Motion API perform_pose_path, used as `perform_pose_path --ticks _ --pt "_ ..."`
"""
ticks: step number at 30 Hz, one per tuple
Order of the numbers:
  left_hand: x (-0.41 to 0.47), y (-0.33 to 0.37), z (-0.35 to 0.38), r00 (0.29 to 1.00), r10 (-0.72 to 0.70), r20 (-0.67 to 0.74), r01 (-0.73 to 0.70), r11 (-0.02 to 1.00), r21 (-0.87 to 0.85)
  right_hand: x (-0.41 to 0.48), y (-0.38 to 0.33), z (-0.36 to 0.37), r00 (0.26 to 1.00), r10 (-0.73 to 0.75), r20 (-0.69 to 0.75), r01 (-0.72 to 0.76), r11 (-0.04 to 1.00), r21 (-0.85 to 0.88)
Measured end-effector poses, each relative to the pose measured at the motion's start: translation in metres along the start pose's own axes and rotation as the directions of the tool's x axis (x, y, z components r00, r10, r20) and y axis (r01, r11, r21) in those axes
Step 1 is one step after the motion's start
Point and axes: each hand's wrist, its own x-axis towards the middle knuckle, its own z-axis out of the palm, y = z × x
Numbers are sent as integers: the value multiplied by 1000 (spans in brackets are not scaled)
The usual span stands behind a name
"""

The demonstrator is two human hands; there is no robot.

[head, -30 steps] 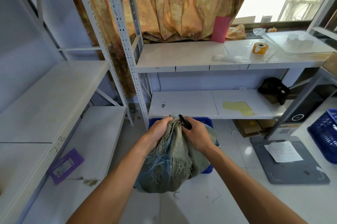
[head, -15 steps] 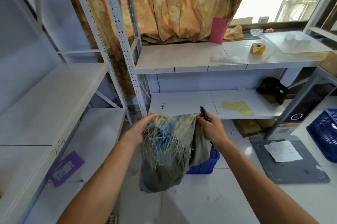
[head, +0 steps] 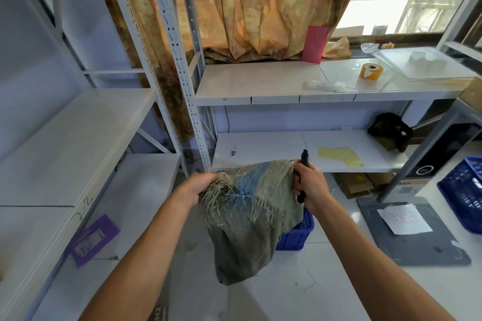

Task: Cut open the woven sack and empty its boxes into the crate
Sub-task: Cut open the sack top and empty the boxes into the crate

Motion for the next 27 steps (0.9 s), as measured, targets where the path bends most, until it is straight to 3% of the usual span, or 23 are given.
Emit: perform_pose_path --ticks 4,9,12,15,18,20,25,27 --pt "-4 5 -9 997 77 -26 -79 988 -134 3 1 -1 1000 26 -10 -24 993 113" --pt "-16 13 0 989 111 101 -78 955 -288 7 1 1 999 9 -34 -3 983 182" --pt "-19 17 10 952 180 247 -114 958 -261 9 1 1 1000 5 15 -7 993 121" --pt "-22 20 23 964 185 190 -156 975 -156 0 -5 4 995 -96 13 97 987 -132" --pt "-20 18 35 964 238 118 -239 971 -3 -7 -10 10 949 -311 47 293 818 -494" --pt "-23 18 45 962 256 90 -260 965 35 -11 -11 16 906 -406 117 388 690 -611" --pt "-29 24 62 940 341 -20 -339 938 76 -21 10 27 886 -366 284 427 407 -808" --pt "-26 27 58 935 353 -42 -350 934 70 -26 19 27 896 -339 289 407 363 -838"
